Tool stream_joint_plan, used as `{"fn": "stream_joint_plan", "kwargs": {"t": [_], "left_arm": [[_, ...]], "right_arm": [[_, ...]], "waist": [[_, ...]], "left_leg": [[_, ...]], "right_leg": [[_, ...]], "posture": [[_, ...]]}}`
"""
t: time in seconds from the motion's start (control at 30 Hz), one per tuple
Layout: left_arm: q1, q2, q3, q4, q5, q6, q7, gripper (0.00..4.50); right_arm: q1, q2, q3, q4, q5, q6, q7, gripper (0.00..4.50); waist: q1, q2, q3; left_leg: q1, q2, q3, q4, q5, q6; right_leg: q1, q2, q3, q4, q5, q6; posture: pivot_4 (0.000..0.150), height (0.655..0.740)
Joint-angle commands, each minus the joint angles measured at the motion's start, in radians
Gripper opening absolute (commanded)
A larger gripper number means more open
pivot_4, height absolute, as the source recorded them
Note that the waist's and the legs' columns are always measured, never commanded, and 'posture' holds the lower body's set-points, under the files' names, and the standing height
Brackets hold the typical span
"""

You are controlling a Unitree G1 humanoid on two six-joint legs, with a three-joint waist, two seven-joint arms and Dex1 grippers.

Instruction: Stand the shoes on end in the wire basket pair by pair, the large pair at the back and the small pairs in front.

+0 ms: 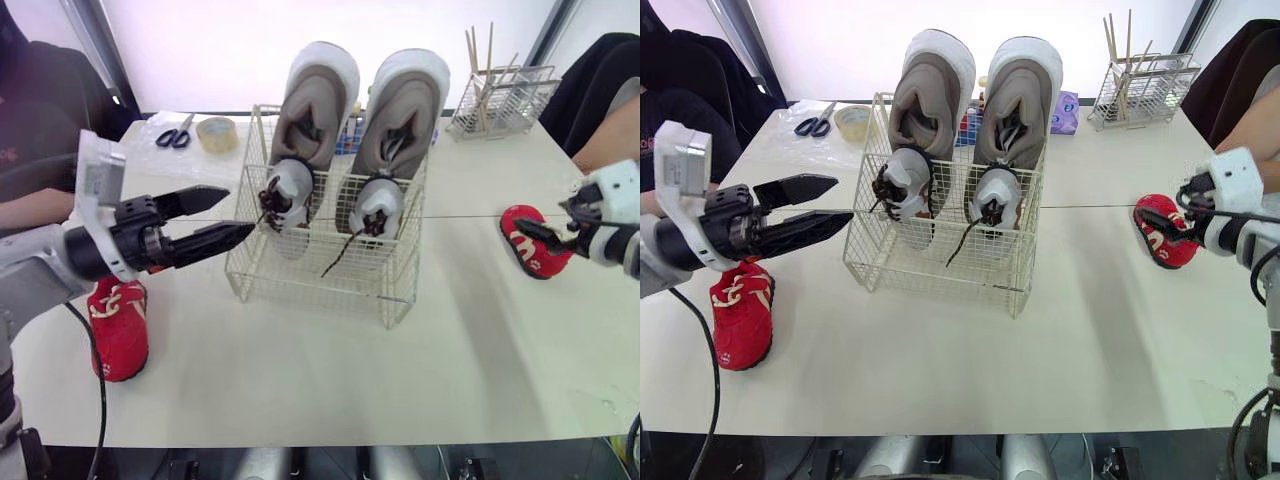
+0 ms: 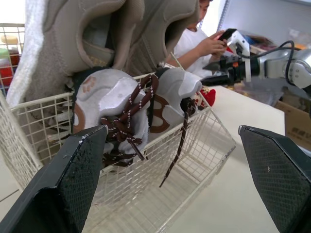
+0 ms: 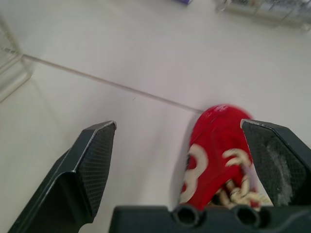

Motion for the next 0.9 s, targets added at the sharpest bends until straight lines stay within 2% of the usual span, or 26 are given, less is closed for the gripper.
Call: {"fn": "stream_joint_plan", "kwargs": {"t": [0.03,0.33,0.57,0.9], "left_arm": [[0.007,0.009,0.006,-0.012,0.006,-0.03,-0.016,4.48],[0.025,0.005,-0.039,-0.03,0.053,-0.063,-0.034,4.48],[0.042,0.004,-0.045,-0.052,0.074,-0.076,-0.015,4.48],[0.075,0.003,-0.031,-0.076,0.097,-0.098,0.02,4.48]], "right_arm": [[-0.021,-0.011,-0.077,-0.035,0.022,0.032,-0.013,4.5],[0.004,0.047,-0.064,0.034,-0.069,-0.021,-0.123,4.5],[-0.047,0.106,-0.048,0.223,-0.128,-0.132,-0.204,4.5],[-0.163,0.177,-0.004,0.469,-0.146,-0.233,-0.19,4.5]], "waist": [[-0.003,0.0,0.0],[-0.003,0.0,0.0],[-0.014,0.0,0.0],[-0.026,0.001,0.0]], "left_leg": [[0.0,0.0,0.0,0.0,0.0,0.0],[0.0,0.0,0.0,0.001,0.0,0.0],[0.0,0.0,0.0,0.002,0.0,0.0],[0.001,0.0,0.0,0.002,0.001,0.0]], "right_leg": [[0.0,0.0,0.0,0.0,0.0,0.0],[0.001,0.0,0.0,0.0,0.0,0.0],[0.001,0.0,0.0,0.0,0.0,0.0],[0.002,0.001,0.0,0.001,0.001,0.002]], "posture": [[0.15,0.74],[0.15,0.74],[0.15,0.74],[0.15,0.74]]}}
